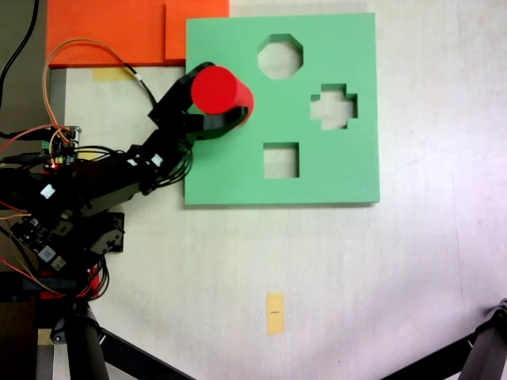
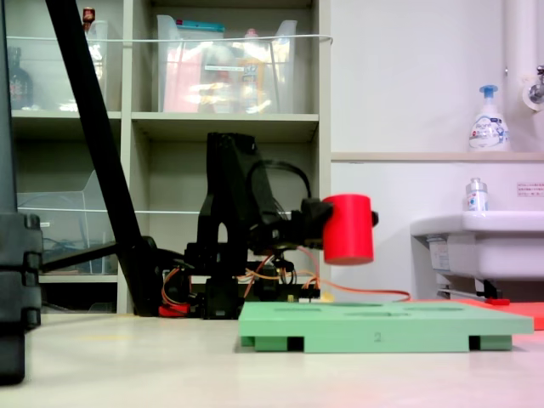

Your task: Put the cylinder block into the corresponding hole

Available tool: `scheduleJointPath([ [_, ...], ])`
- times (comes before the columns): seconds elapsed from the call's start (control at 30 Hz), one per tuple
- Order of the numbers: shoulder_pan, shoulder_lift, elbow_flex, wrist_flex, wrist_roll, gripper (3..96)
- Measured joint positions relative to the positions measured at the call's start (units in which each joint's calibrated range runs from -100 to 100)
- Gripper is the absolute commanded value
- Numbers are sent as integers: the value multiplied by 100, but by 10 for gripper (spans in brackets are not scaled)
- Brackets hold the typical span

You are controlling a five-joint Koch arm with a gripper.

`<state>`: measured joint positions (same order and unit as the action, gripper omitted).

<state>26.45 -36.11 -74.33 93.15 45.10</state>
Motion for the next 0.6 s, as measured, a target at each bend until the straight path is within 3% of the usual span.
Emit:
scheduleJointPath([
  [0.6, 83, 561, -676, 0, 127, 384],
])
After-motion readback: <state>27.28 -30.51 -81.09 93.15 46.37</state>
